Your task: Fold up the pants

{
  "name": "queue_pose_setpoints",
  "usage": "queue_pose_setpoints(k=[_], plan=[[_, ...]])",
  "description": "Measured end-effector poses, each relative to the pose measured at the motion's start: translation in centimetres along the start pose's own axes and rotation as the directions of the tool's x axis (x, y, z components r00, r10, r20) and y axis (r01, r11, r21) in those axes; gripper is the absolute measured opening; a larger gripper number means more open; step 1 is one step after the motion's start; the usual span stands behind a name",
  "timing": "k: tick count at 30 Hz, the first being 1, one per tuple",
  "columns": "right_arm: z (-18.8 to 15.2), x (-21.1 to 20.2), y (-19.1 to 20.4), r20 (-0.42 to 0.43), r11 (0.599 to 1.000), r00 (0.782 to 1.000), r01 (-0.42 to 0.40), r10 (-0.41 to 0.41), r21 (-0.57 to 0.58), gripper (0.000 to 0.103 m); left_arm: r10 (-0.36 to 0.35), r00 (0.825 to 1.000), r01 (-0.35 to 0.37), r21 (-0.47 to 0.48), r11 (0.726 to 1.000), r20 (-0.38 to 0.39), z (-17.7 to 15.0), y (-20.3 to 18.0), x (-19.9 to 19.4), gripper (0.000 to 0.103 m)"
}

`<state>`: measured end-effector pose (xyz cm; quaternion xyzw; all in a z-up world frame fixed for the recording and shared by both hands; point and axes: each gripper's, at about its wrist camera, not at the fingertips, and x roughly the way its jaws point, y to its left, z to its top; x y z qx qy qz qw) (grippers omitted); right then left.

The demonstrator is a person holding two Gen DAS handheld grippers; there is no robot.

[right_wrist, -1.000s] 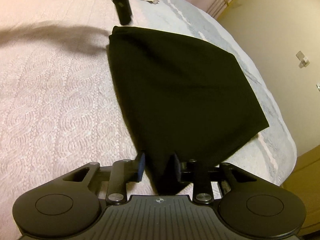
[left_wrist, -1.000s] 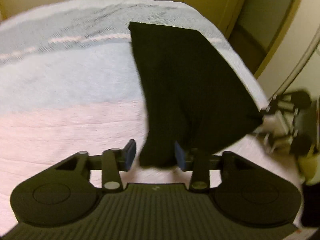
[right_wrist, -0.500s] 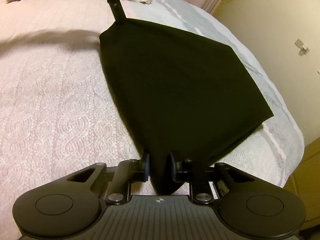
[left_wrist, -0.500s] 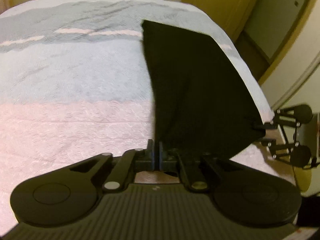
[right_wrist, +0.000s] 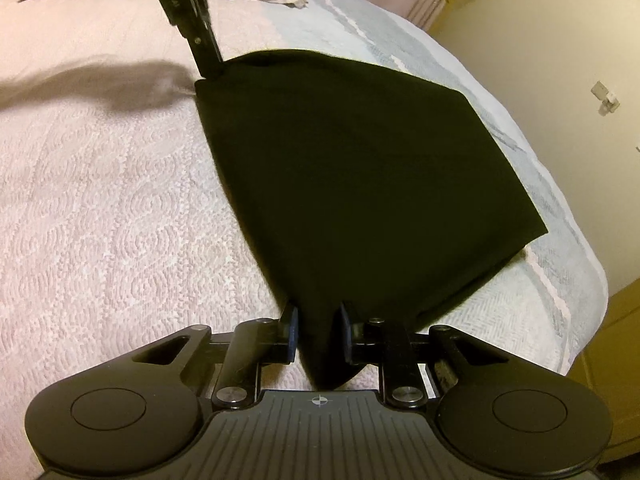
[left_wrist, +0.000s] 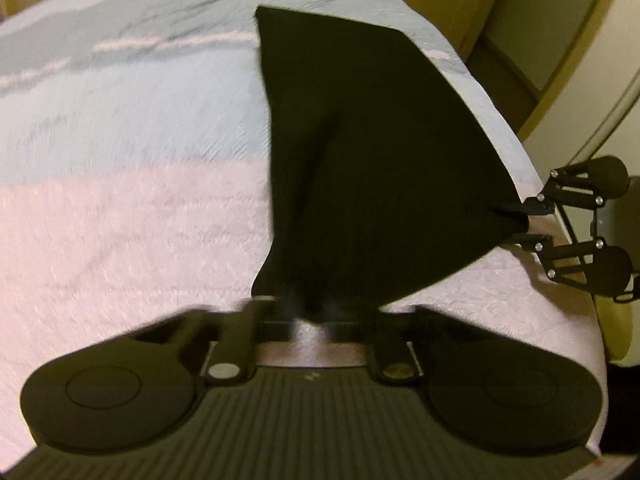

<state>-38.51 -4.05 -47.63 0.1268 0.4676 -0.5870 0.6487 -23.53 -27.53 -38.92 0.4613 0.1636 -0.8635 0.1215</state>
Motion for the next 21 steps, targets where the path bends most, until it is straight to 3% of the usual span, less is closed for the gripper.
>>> queue_pose_setpoints(k=[1, 4, 6, 10, 12, 13, 17, 18, 19, 21], plan=[[0.0, 0.0, 0.0, 0.0, 1.0, 1.0, 0.0, 0.0, 0.004, 0.018, -0.016, 1.0, 0.016, -0.025, 1.0, 0.015, -0.1, 0.8, -0.5, 0.0], [0.0, 0.0, 0.0, -0.003, 1.0, 1.0, 0.003, -0.003, 0.011, 0.018, 0.074, 0.997, -0.07, -0.096, 0.993, 0.035, -0.4, 3.8, -2.2, 0.0], [0.2, 0.0, 0.0, -0.008, 1.0, 1.0, 0.005, -0.005, 0.017, 0.018, 0.094, 0.995, -0.086, -0.148, 0.985, 0.044, -0.4, 5.6, -3.6, 0.0], [0.2, 0.1, 0.1, -0.012, 1.0, 1.0, 0.009, -0.009, 0.023, 0.018, 0.01, 0.999, 0.001, -0.193, 0.981, 0.054, 0.1, 5.2, -4.7, 0.002], [0.2, 0.2, 0.1, -0.012, 1.0, 1.0, 0.009, -0.008, 0.016, 0.018, -0.03, 0.998, 0.04, -0.191, 0.981, 0.053, 0.2, 4.4, -4.0, 0.017], [0.2, 0.2, 0.1, -0.012, 1.0, 1.0, 0.008, -0.008, 0.009, 0.018, -0.04, 0.998, 0.049, -0.194, 0.98, 0.048, 0.2, 3.9, -3.2, 0.018], [0.0, 0.2, 0.3, -0.01, 1.0, 1.0, 0.009, -0.009, -0.003, 0.018, -0.085, 0.996, 0.09, -0.222, 0.971, 0.032, 0.0, 2.5, -0.5, 0.018], [0.0, 0.3, 0.3, -0.011, 1.0, 1.0, 0.011, -0.011, -0.002, 0.018, -0.08, 0.997, 0.083, -0.217, 0.973, 0.023, -0.1, 2.4, 0.0, 0.006], [0.0, 0.3, 0.3, -0.009, 1.0, 1.0, 0.01, -0.01, 0.004, 0.018, -0.08, 0.997, 0.082, -0.211, 0.974, 0.019, -0.1, 2.4, 0.3, 0.0], [0.1, 0.2, 0.2, -0.011, 1.0, 1.0, 0.007, -0.007, 0.018, 0.018, -0.06, 0.998, 0.064, -0.184, 0.981, 0.025, 0.0, 2.8, -0.1, 0.0]])
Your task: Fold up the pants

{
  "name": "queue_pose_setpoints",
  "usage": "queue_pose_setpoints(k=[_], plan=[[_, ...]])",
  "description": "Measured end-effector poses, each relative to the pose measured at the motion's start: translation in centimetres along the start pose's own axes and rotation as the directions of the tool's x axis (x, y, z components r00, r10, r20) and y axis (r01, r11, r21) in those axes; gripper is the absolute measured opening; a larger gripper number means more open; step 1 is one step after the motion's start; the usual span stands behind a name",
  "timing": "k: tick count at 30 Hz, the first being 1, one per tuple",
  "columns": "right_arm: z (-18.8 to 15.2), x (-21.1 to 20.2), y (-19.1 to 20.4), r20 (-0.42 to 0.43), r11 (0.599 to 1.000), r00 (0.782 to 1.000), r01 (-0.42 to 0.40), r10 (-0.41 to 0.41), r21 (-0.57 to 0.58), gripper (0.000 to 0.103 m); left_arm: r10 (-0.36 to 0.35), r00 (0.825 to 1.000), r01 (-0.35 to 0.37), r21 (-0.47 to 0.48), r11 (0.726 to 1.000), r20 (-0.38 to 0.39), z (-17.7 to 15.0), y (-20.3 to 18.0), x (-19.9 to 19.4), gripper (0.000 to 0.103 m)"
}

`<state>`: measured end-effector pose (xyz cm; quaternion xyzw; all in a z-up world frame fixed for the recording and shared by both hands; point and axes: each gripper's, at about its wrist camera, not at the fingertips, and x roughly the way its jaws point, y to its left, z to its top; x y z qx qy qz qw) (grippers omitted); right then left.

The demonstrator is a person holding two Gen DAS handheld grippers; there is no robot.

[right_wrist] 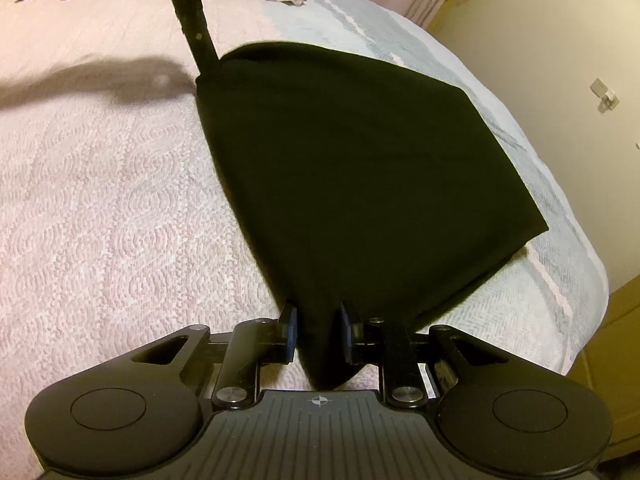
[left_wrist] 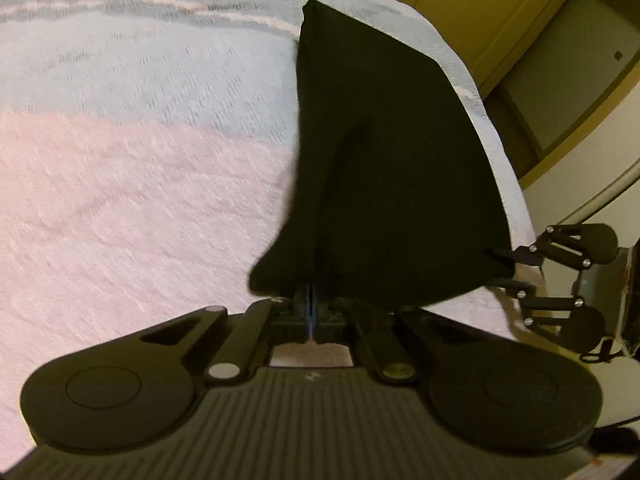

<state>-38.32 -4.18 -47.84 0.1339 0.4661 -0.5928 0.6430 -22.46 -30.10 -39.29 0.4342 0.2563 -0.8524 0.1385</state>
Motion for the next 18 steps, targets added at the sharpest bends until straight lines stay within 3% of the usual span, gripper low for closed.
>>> queue_pose_setpoints(k=[1, 3, 5, 7, 10, 11, 15, 17, 18], plan=[[0.0, 0.1, -0.1, -0.006, 1.0, 1.0, -0.003, 0.003, 0.006, 0.018, 0.012, 1.0, -0.012, 0.006, 1.0, 0.017, 0.3, 0.5, -0.5, 0.0], [-0.1, 0.1, -0.2, -0.001, 1.0, 1.0, -0.007, 0.007, 0.01, 0.018, 0.109, 0.99, -0.108, -0.018, 0.994, 0.086, 1.3, 2.0, -2.0, 0.0], [0.0, 0.1, -0.3, -0.002, 1.0, 1.0, -0.009, 0.009, 0.006, 0.018, 0.136, 0.984, -0.129, -0.071, 0.989, 0.114, 2.3, 4.3, -3.7, 0.0], [0.1, 0.1, -0.5, -0.003, 1.0, 1.0, -0.014, 0.014, 0.017, 0.018, 0.158, 0.979, -0.157, -0.019, 0.987, 0.13, 2.9, 4.2, -5.2, 0.0], [0.3, 0.0, -0.6, -0.011, 0.999, 1.0, -0.016, 0.017, 0.03, 0.018, 0.139, 0.984, -0.153, 0.133, 0.979, 0.107, 2.7, 1.0, -6.0, 0.0], [0.4, 0.1, -0.6, -0.013, 0.999, 1.0, -0.016, 0.017, 0.03, 0.018, 0.109, 0.991, -0.12, 0.162, 0.979, 0.079, 2.4, -0.2, -5.6, 0.002], [0.3, 0.0, -0.4, -0.012, 1.0, 1.0, -0.012, 0.012, 0.016, 0.018, 0.021, 1.0, -0.021, 0.103, 0.994, 0.0, 1.4, -1.8, -2.2, 0.026], [0.1, 0.1, -0.3, -0.008, 1.0, 1.0, -0.012, 0.012, 0.006, 0.018, 0.004, 1.0, -0.003, 0.052, 0.999, -0.012, 0.9, -1.4, -0.2, 0.026], [0.0, 0.1, -0.3, -0.007, 1.0, 1.0, -0.011, 0.011, 0.003, 0.018, -0.004, 1.0, 0.004, 0.034, 0.999, -0.014, 0.8, -1.3, 0.5, 0.019]])
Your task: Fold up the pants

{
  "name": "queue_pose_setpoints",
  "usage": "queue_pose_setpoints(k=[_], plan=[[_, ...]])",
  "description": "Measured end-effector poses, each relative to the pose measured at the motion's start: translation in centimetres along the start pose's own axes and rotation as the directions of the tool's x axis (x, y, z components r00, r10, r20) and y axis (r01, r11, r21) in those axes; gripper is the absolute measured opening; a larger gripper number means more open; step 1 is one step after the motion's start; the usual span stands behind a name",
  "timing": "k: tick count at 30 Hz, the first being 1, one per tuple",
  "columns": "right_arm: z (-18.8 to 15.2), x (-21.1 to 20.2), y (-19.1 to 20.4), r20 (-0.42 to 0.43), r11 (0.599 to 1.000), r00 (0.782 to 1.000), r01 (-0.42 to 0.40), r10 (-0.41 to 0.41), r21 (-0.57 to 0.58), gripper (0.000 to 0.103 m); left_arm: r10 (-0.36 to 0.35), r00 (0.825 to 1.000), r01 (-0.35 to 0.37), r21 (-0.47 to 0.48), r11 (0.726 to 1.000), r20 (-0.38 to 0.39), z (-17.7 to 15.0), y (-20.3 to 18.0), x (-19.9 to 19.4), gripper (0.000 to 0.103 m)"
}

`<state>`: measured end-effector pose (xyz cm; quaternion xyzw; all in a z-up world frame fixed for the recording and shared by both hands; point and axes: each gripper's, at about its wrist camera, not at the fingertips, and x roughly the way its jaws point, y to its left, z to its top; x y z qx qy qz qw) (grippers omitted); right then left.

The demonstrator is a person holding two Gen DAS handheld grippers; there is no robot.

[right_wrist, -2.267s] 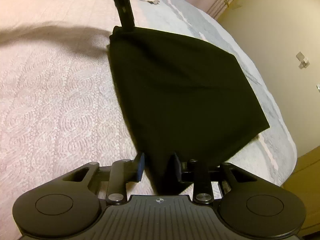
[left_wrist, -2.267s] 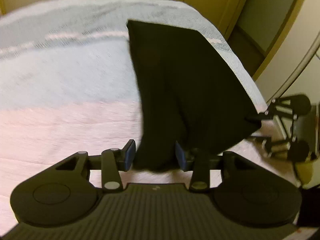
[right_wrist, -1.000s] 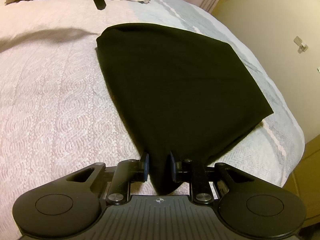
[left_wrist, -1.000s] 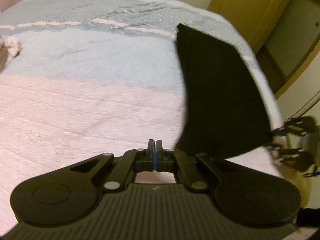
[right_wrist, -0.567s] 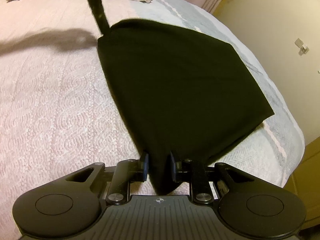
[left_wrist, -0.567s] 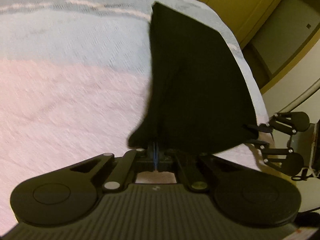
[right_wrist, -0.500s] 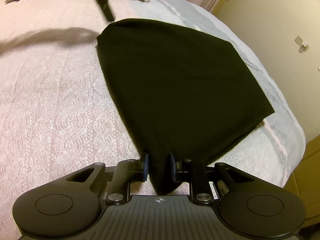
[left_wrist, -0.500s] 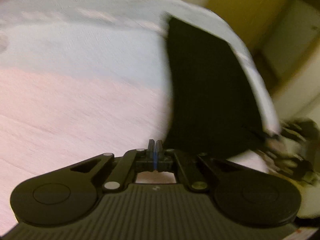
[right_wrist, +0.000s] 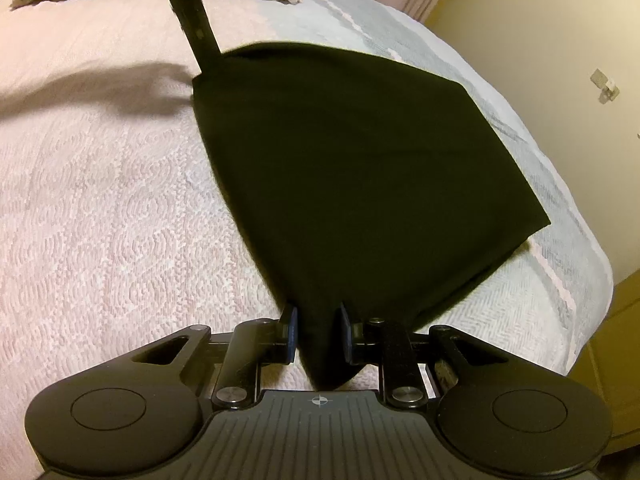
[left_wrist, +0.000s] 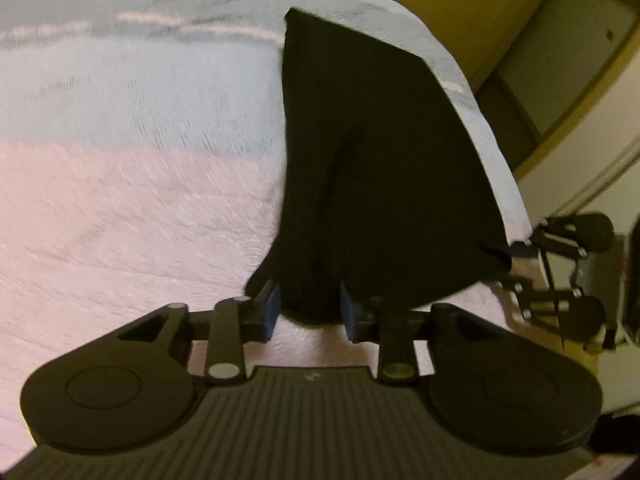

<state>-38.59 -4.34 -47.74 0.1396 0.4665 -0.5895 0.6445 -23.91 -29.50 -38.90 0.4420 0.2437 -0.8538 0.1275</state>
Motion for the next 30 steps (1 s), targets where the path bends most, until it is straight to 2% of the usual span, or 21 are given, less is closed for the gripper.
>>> queue_pose_setpoints(k=[1, 2, 4, 8, 10, 14, 16, 18, 20, 22, 23, 24, 26, 27, 30], plan=[[0.0, -0.1, -0.1, 0.003, 1.0, 1.0, -0.003, 0.003, 0.004, 0.018, -0.012, 1.0, 0.012, 0.001, 1.0, -0.005, 0.0, 0.0, 0.5, 0.007], [0.0, -0.1, -0.2, 0.005, 1.0, 1.0, -0.006, 0.006, 0.012, 0.018, -0.004, 1.0, 0.004, 0.028, 1.0, -0.003, -0.1, 0.1, 0.5, 0.002], [0.0, -0.1, -0.3, 0.005, 1.0, 1.0, -0.013, 0.013, 0.021, 0.018, -0.004, 1.0, 0.004, 0.049, 0.999, 0.001, 0.0, 0.7, 0.0, 0.003], [0.0, -0.3, -0.5, 0.003, 0.999, 1.0, -0.021, 0.021, 0.032, 0.018, 0.129, 0.991, -0.13, 0.013, 0.991, 0.035, 0.8, 4.1, -1.5, 0.0], [0.1, -0.4, -0.6, 0.001, 0.999, 1.0, -0.028, 0.028, 0.026, 0.018, 0.164, 0.985, -0.164, 0.0, 0.986, 0.043, 1.0, 5.2, -2.7, 0.0], [0.1, -0.9, -0.8, 0.002, 0.999, 0.999, -0.041, 0.041, 0.01, 0.018, 0.209, 0.976, -0.216, 0.111, 0.97, 0.066, 1.1, 2.5, -5.1, 0.0], [-0.1, -1.0, -0.9, 0.001, 0.999, 0.999, -0.047, 0.047, 0.021, 0.018, 0.176, 0.982, -0.187, 0.198, 0.962, 0.072, 0.9, -0.6, -5.4, 0.0], [0.0, -0.9, -0.8, -0.001, 0.999, 0.999, -0.046, 0.046, 0.021, 0.016, 0.121, 0.991, -0.135, 0.294, 0.946, 0.063, 0.4, -4.0, -4.3, 0.007], [0.0, -0.8, -0.7, -0.005, 0.999, 0.999, -0.048, 0.048, 0.01, 0.014, 0.063, 0.997, -0.077, 0.363, 0.929, 0.051, 0.0, -6.8, -2.1, 0.011], [-0.3, -0.9, -0.8, 0.002, 0.999, 0.999, -0.05, 0.05, -0.01, 0.013, 0.058, 0.998, -0.068, 0.398, 0.915, 0.038, 0.0, -7.8, 0.5, 0.011], [-0.5, -1.0, -0.7, 0.008, 0.998, 0.999, -0.051, 0.051, -0.023, 0.013, 0.047, 0.998, -0.055, 0.38, 0.923, 0.031, 0.3, -7.3, 1.6, 0.011], [-0.9, -1.1, -0.8, 0.014, 0.998, 0.998, -0.054, 0.055, -0.029, 0.013, 0.041, 0.999, -0.048, 0.36, 0.932, 0.028, 0.5, -6.7, 2.1, 0.003], [-1.7, -1.4, -1.1, 0.018, 0.998, 0.998, -0.064, 0.064, -0.016, 0.013, 0.004, 1.0, -0.005, 0.296, 0.955, 0.004, 1.0, -4.1, 3.0, 0.003], [-2.1, -1.5, -1.2, 0.014, 0.998, 0.998, -0.066, 0.066, -0.01, 0.014, 0.015, 1.0, -0.015, 0.283, 0.959, 0.002, 0.9, -3.2, 2.8, 0.003], [-2.6, -2.1, -1.6, -0.001, 0.997, 0.997, -0.075, 0.076, 0.027, 0.018, 0.106, 0.994, -0.102, 0.225, 0.969, -0.005, 0.9, -1.0, 1.8, 0.003]])
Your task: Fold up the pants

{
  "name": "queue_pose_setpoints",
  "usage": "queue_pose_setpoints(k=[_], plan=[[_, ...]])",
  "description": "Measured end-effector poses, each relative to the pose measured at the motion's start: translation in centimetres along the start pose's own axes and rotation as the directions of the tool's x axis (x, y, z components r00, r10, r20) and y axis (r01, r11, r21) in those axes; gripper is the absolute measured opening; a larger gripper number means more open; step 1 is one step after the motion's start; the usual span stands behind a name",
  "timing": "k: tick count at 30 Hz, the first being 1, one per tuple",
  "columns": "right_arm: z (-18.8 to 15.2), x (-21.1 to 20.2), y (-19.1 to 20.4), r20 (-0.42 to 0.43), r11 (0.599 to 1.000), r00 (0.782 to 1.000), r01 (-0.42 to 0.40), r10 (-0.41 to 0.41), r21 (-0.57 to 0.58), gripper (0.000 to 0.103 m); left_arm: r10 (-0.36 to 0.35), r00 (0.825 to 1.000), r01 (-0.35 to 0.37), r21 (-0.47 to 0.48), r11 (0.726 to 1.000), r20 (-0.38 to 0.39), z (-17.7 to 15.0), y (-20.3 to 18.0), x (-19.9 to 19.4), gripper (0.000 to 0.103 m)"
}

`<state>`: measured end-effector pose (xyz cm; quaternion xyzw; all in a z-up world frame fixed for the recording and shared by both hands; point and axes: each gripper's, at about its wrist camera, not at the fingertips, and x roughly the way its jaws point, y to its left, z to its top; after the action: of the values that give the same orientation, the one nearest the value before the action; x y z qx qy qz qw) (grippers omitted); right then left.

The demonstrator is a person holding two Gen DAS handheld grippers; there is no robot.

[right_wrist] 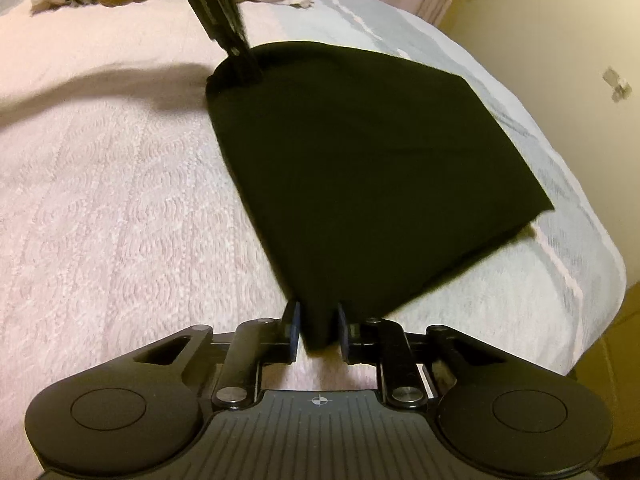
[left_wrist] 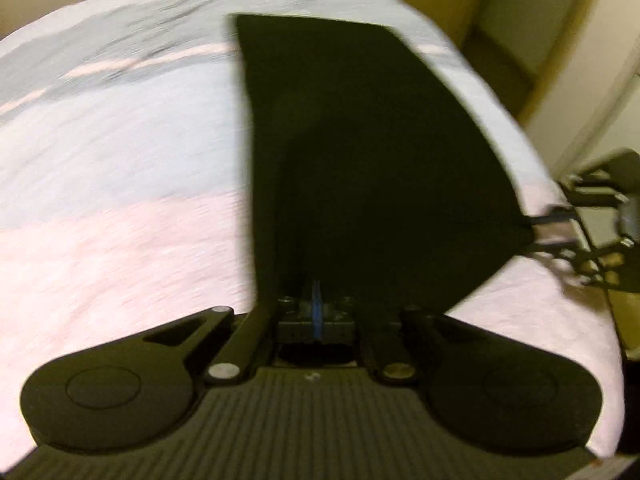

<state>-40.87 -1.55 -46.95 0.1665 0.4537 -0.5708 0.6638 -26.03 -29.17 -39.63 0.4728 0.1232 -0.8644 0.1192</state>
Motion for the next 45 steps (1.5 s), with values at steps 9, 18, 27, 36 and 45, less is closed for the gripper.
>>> queue_pose_setpoints(k=[9, 18, 27, 36, 45], plan=[[0.3, -4.3, -3.3, -0.076, 0.996, 0.997, -0.011, 0.017, 0.088, 0.033, 0.109, 0.994, -0.106, -0.11, 0.988, 0.021, -0.1, -1.9, -4.1, 0.021], [1.7, -7.5, -9.5, -0.066, 1.0, 0.998, -0.005, 0.003, -0.023, 0.05, 0.21, 0.977, -0.202, -0.185, 0.962, 0.024, 2.4, -9.6, -6.2, 0.033], [3.2, -1.3, -21.2, 0.034, 0.822, 0.991, -0.087, 0.127, -0.563, 0.061, 0.375, 0.927, -0.363, -0.313, 0.878, -0.024, 7.8, -16.1, -3.8, 0.066], [3.7, 7.8, -26.0, 0.082, 0.268, 0.877, -0.055, 0.474, -0.962, 0.065, 0.543, 0.808, -0.585, -0.419, 0.694, -0.227, 11.7, -23.1, 2.7, 0.083], [0.9, 13.9, -25.3, 0.111, -0.007, 0.877, 0.13, 0.468, -0.992, 0.067, 0.64, 0.708, -0.705, -0.354, 0.615, -0.299, 12.5, -28.2, 6.9, 0.092]])
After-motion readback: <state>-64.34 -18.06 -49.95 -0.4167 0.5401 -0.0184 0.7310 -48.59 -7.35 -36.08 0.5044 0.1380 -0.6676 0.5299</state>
